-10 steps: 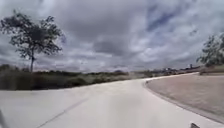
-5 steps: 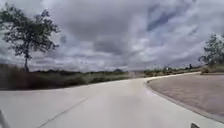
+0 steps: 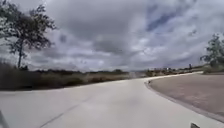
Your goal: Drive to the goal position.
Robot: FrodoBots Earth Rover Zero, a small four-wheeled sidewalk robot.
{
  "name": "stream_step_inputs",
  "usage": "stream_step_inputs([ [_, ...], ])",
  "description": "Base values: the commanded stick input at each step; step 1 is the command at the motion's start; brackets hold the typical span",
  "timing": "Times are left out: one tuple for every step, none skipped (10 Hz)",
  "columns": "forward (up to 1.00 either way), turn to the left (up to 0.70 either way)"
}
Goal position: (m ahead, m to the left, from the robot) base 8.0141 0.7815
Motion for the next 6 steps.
stream_step_inputs([
  [0.69, 0.01],
  [0.69, 0.01],
  [0.69, 0.01],
  [0.69, 0.00],
  [0.69, -0.14],
  [0.69, -0.14],
])
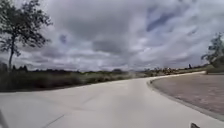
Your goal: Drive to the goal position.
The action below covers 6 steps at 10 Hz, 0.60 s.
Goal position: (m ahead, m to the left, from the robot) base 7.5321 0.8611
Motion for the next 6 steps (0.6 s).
stream_step_inputs([
  [0.69, -0.14],
  [0.69, -0.14],
  [0.69, -0.14],
  [0.69, -0.14],
  [0.69, -0.14],
  [0.69, -0.14],
])
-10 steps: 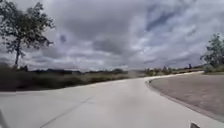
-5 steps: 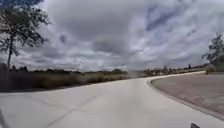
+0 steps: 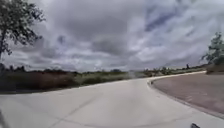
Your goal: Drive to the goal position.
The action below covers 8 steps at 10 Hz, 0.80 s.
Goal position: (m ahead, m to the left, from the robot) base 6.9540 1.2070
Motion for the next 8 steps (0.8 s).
stream_step_inputs([
  [0.69, -0.14],
  [0.69, -0.14],
  [0.69, -0.14],
  [0.69, -0.14],
  [0.69, -0.07],
  [0.69, -0.01],
  [0.69, 0.01],
  [0.69, 0.01],
])
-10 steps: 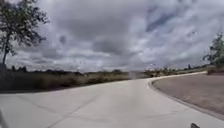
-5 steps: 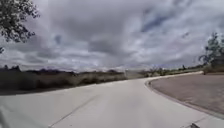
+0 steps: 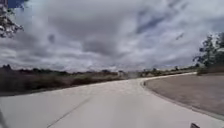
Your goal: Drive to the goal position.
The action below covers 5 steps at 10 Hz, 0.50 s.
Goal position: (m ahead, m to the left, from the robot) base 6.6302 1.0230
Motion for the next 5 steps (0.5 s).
stream_step_inputs([
  [0.69, 0.01],
  [0.69, 0.01],
  [0.69, 0.01],
  [0.69, 0.01],
  [0.69, 0.01],
])
